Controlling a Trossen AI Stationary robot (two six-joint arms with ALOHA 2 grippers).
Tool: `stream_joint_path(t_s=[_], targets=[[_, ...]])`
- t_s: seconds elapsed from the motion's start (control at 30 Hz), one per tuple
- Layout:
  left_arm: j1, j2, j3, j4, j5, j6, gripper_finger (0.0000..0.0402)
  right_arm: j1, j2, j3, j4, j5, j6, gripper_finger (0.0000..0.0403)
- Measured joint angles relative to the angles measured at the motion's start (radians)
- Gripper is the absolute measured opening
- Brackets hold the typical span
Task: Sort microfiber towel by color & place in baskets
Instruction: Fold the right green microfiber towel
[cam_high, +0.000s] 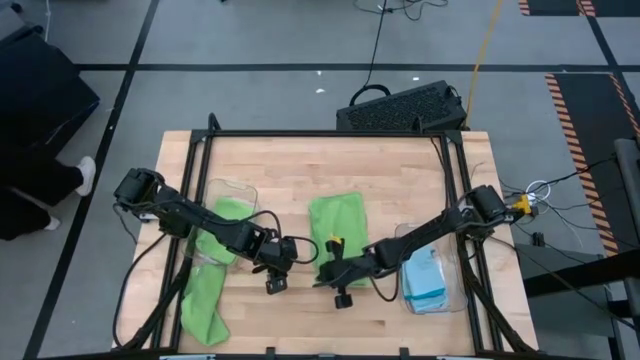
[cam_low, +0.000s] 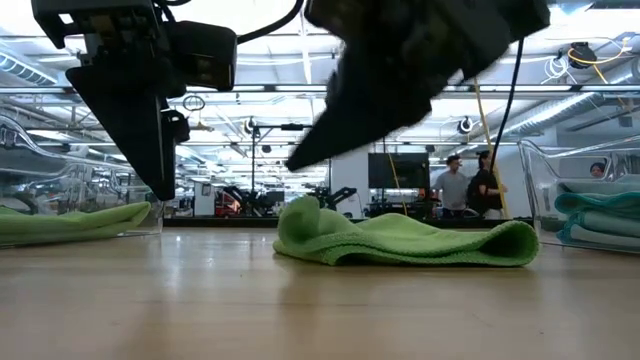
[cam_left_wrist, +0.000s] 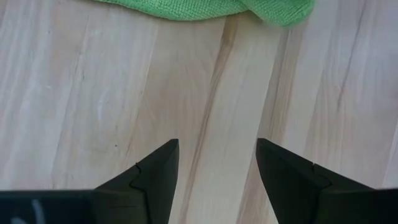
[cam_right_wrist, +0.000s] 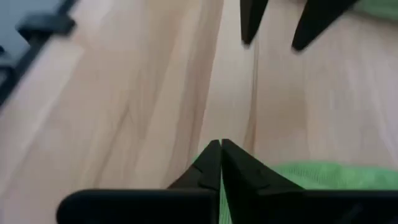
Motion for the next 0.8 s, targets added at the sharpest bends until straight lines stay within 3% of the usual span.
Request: stream_joint_path(t_s=[0.37, 0.6, 0.7, 0.8], targets=[[0.000, 0.000, 0.000, -0.001, 0.001, -0.008, 0.0216, 0.004, -0.006, 0.000, 0.037, -0.002, -0.065, 0.0014], [0.000, 0.000, 0.000, -0.001, 0.002, -0.018, 0.0216, -0.004, -0.006, 0.000, -0.031, -0.103, -0.091, 0.0125], [0.000, 0.000, 0.000, -0.001, 0.002, -0.021, 0.0216, -0.004, -0.006, 0.000, -0.047, -0.106, -0.110, 0.0173], [0.000, 0.000, 0.000, 0.000, 0.002, -0.021, 0.0216, -0.005, -0.003, 0.000, -0.074, -0.096, -0.166, 0.0196]])
